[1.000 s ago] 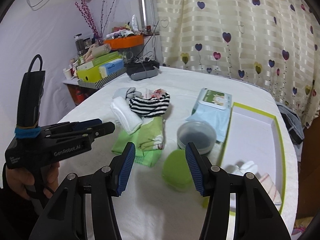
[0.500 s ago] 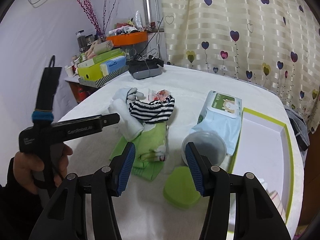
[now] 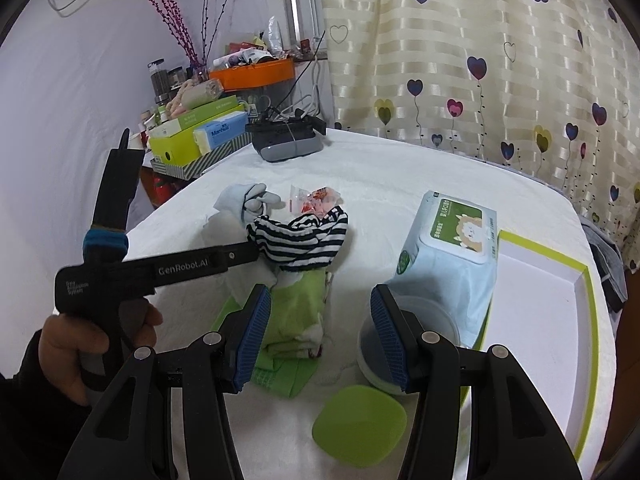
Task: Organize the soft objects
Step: 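Close the left tool on the folded white towel, then grasp the black-and-white striped sock with the right tool while the left tool lifts the towel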
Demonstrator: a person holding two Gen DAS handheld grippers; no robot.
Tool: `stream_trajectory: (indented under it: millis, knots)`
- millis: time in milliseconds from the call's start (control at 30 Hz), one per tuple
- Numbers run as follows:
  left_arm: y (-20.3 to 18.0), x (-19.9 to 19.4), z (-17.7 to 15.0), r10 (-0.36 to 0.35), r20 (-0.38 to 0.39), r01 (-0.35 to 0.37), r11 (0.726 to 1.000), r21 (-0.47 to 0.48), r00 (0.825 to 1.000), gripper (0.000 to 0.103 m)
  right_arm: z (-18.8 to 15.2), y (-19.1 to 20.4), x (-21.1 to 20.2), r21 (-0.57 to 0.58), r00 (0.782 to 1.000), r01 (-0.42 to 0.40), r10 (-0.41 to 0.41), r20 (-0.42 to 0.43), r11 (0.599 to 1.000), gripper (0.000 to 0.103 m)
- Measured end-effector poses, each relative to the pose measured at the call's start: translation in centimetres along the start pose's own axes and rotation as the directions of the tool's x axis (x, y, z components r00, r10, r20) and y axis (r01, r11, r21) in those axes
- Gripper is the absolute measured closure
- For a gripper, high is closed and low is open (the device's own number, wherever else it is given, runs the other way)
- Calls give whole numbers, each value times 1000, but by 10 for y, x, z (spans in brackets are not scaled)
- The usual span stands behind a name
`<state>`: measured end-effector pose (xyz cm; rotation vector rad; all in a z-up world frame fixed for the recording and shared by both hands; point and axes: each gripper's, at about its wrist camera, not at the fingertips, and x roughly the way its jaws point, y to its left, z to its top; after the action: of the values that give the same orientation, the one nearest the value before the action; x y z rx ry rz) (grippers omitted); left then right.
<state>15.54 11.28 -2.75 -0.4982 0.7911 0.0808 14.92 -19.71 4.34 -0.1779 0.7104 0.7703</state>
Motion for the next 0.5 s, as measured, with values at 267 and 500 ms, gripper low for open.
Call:
stream_trajectory:
  millis: [267,500]
  knots:
    - [3,-13,-2,10,33,-11,999,43,999,80,16,8,21,14,999,21,-20,-38,1000,50]
    - [14,-32,-4,1,61,-4,999,46,998,80,29,24,52,-1,995,14,-14,-99,1000,50]
